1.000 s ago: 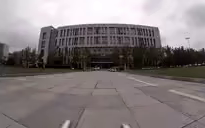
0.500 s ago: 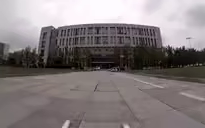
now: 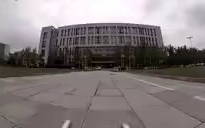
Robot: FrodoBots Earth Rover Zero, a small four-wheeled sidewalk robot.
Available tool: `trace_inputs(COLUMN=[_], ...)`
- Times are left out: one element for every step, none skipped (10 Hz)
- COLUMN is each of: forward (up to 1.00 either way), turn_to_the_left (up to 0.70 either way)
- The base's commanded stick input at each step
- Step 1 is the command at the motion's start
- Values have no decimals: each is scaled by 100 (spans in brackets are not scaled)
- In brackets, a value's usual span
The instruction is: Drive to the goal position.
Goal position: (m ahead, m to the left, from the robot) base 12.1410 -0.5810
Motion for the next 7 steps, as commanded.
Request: trace_inputs(forward=[84,84,84,84,84,84,84], turn_to_the_left=[0,0,0,0,0,0,0])
